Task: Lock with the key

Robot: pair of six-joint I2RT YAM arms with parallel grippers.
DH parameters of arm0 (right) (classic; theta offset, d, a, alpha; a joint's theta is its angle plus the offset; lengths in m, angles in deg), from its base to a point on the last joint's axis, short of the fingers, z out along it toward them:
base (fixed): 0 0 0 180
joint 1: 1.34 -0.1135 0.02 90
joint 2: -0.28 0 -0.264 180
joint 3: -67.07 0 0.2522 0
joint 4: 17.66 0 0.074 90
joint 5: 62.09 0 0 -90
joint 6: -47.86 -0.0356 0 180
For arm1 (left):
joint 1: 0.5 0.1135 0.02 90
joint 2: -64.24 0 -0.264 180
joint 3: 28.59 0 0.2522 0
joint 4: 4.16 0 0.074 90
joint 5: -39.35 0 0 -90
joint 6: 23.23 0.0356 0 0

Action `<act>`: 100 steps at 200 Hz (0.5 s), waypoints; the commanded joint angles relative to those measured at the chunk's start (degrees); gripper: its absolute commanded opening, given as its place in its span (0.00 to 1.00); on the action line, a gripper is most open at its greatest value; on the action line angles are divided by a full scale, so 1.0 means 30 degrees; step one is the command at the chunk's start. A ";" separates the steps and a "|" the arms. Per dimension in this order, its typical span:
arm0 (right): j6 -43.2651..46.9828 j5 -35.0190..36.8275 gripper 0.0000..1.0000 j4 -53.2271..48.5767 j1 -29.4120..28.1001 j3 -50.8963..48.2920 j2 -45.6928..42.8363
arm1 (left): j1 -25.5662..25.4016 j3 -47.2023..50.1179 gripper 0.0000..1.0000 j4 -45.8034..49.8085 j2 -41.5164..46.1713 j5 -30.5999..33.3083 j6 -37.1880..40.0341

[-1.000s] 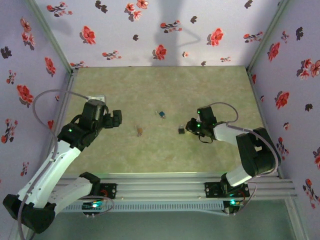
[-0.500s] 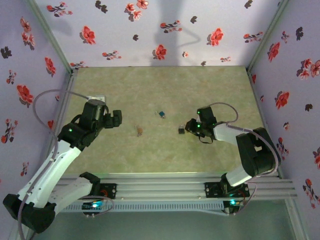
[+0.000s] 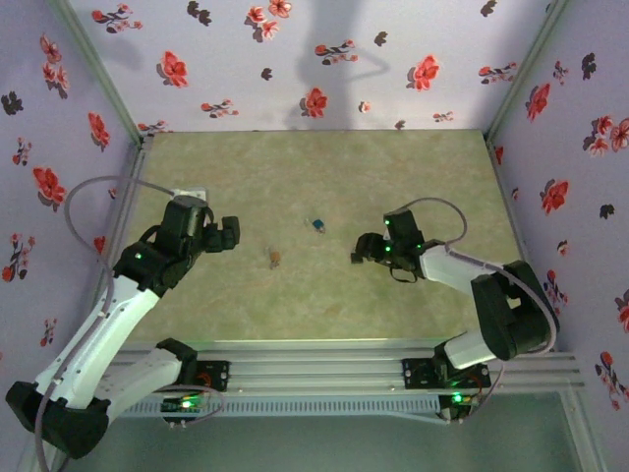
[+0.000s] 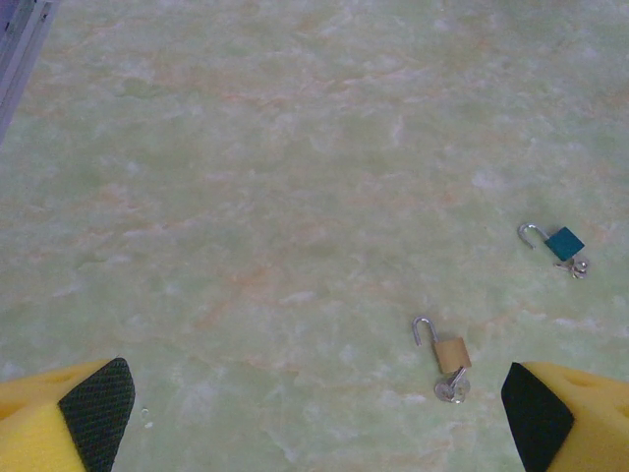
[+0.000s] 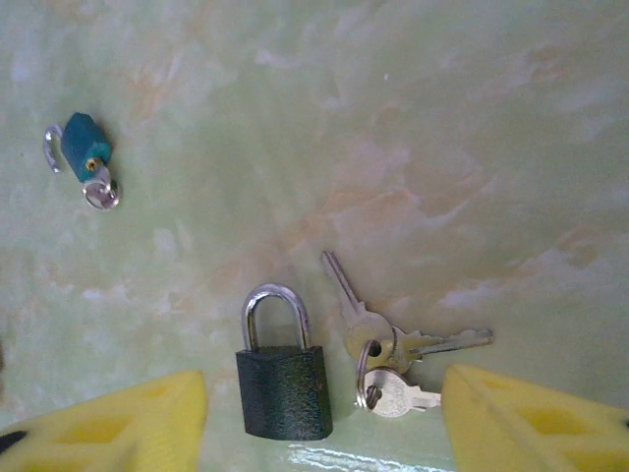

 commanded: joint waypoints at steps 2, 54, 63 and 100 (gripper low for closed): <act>0.0382 0.1479 0.69 -0.0798 -0.0463 0.0664 -0.0724 | 0.0173 0.0202 1.00 -0.0257 0.0328 0.0221 0.0379; 0.0842 0.3367 0.78 -0.3917 -0.2951 0.3556 -0.0420 | 0.0150 0.0191 1.00 -0.0269 0.0654 0.0257 0.0410; 0.0836 0.3475 0.79 -0.4325 -0.3434 0.4061 -0.0261 | 0.0173 0.0241 1.00 -0.0331 0.0789 0.0306 0.0421; 0.0878 0.4359 0.86 -0.5752 -0.5784 0.6515 0.1013 | 0.0166 0.0333 1.00 -0.0333 0.1180 0.0824 0.0424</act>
